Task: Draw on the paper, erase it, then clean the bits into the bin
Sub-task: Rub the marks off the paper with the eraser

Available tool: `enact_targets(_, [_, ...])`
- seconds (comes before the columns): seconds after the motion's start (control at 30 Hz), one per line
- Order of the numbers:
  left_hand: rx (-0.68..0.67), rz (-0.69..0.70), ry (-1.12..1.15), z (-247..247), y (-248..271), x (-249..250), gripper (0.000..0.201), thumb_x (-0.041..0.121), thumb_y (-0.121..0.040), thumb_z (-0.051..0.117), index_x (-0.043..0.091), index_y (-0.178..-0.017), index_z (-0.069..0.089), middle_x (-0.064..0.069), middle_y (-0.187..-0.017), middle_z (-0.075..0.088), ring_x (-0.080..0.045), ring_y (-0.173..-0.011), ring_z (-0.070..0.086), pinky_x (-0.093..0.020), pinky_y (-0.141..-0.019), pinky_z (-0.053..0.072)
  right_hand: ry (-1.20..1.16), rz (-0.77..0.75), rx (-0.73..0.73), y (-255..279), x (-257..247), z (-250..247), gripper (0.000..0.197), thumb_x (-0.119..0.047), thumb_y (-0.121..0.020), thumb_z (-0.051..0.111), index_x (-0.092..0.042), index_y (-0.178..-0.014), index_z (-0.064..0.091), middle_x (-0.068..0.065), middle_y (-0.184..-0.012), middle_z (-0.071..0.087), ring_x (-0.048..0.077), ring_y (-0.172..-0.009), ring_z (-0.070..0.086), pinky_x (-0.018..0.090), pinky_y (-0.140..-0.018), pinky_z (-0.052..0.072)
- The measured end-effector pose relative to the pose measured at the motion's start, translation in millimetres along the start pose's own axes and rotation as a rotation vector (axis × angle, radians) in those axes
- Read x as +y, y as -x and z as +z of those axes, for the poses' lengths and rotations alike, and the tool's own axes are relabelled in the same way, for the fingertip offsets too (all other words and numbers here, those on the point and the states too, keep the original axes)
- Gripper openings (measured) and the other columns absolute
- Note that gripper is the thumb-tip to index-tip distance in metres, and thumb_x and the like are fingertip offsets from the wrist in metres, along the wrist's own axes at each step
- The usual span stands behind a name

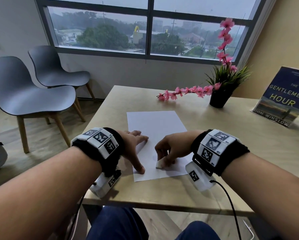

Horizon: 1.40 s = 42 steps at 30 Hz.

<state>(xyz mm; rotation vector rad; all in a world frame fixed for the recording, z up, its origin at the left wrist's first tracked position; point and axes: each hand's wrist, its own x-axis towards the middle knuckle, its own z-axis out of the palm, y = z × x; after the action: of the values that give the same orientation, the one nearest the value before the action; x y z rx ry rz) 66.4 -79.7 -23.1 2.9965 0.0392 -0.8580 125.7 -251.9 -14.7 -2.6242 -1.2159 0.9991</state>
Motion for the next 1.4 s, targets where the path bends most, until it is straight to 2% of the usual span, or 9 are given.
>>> enact_targets(0.1, [0.014,0.010,0.029,2,-1,-3,0.124,0.068,-0.055,0.077,0.039,-0.150,0.001,0.011,-0.159,-0.014,-0.018,-0.148,0.002,-0.046,-0.118,0.019,-0.018,0.027,0.001,5,5,-1,0.020,-0.045,-0.078,0.075,-0.027,-0.082,0.066,-0.004,-0.092,0.074,0.005,-0.071,0.062,0.024,-0.078,0.047])
enact_targets(0.23, [0.015,-0.001,0.000,4,0,-3,0.122,0.067,-0.060,0.074,0.036,-0.151,0.000,0.009,-0.160,-0.009,-0.019,-0.148,-0.005,-0.045,-0.120,0.009,0.021,0.034,0.052,2,1,-2,0.022,-0.045,-0.078,0.075,-0.025,-0.082,0.067,-0.005,-0.082,0.072,0.007,-0.071,0.061,0.027,-0.076,0.047])
enact_targets(0.33, [0.001,-0.009,0.001,4,0,-3,0.122,0.068,-0.059,0.074,0.037,-0.150,-0.002,0.009,-0.160,-0.010,-0.019,-0.148,-0.005,-0.044,-0.120,0.008,0.043,0.003,0.123,-1,-6,-1,0.023,-0.041,-0.081,0.074,-0.020,-0.084,0.065,0.000,-0.085,0.071,0.010,-0.071,0.060,0.028,-0.073,0.048])
enact_targets(0.47, [-0.015,-0.018,0.001,3,-2,-4,0.124,0.070,-0.058,0.074,0.039,-0.150,-0.003,0.009,-0.160,-0.012,-0.020,-0.148,-0.005,-0.046,-0.120,0.007,0.096,0.009,0.014,2,-11,-3,0.028,-0.044,-0.079,0.075,-0.019,-0.091,0.069,0.000,-0.084,0.071,0.004,-0.065,0.056,0.022,-0.065,0.043])
enact_targets(0.67, [-0.001,-0.018,0.000,5,-6,-5,0.125,0.071,-0.056,0.073,0.038,-0.150,-0.002,0.010,-0.160,-0.010,-0.018,-0.148,-0.004,-0.046,-0.120,0.009,0.063,0.026,0.109,-8,-9,-6,0.025,-0.044,-0.081,0.073,-0.020,-0.087,0.066,-0.007,-0.073,0.066,0.007,-0.066,0.059,0.025,-0.070,0.048])
enact_targets(0.83, [-0.009,-0.019,0.007,5,-7,-6,0.126,0.072,-0.055,0.074,0.040,-0.149,-0.003,0.011,-0.159,-0.011,-0.018,-0.148,-0.005,-0.048,-0.119,0.009,0.047,0.011,-0.003,2,-7,0,0.027,-0.045,-0.079,0.075,-0.020,-0.088,0.069,-0.004,-0.081,0.071,0.005,-0.069,0.061,0.022,-0.071,0.048])
enact_targets(1.03, [-0.005,-0.017,-0.010,4,-5,-4,0.124,0.071,-0.057,0.073,0.038,-0.150,-0.003,0.010,-0.160,-0.010,-0.019,-0.148,-0.004,-0.048,-0.119,0.010,0.021,0.044,0.093,-11,-7,-8,0.026,-0.043,-0.082,0.074,-0.019,-0.087,0.065,-0.005,-0.077,0.068,0.008,-0.068,0.062,0.024,-0.070,0.049])
enact_targets(1.17, [-0.015,-0.020,-0.009,4,-6,-4,0.126,0.071,-0.056,0.073,0.039,-0.150,-0.004,0.011,-0.159,-0.012,-0.017,-0.148,-0.004,-0.046,-0.120,0.009,0.037,0.008,0.011,-4,-12,-1,0.024,-0.041,-0.083,0.073,-0.018,-0.087,0.066,-0.004,-0.080,0.069,0.008,-0.069,0.062,0.022,-0.068,0.048])
enact_targets(1.4, [-0.007,-0.011,-0.012,3,-2,-3,0.128,0.067,-0.063,0.073,0.022,-0.152,-0.007,0.007,-0.160,-0.012,-0.012,-0.147,-0.004,-0.034,-0.120,0.003,0.073,0.051,0.106,-15,-16,-11,0.025,-0.040,-0.082,0.074,-0.017,-0.088,0.065,-0.003,-0.079,0.068,0.010,-0.068,0.062,0.023,-0.064,0.047])
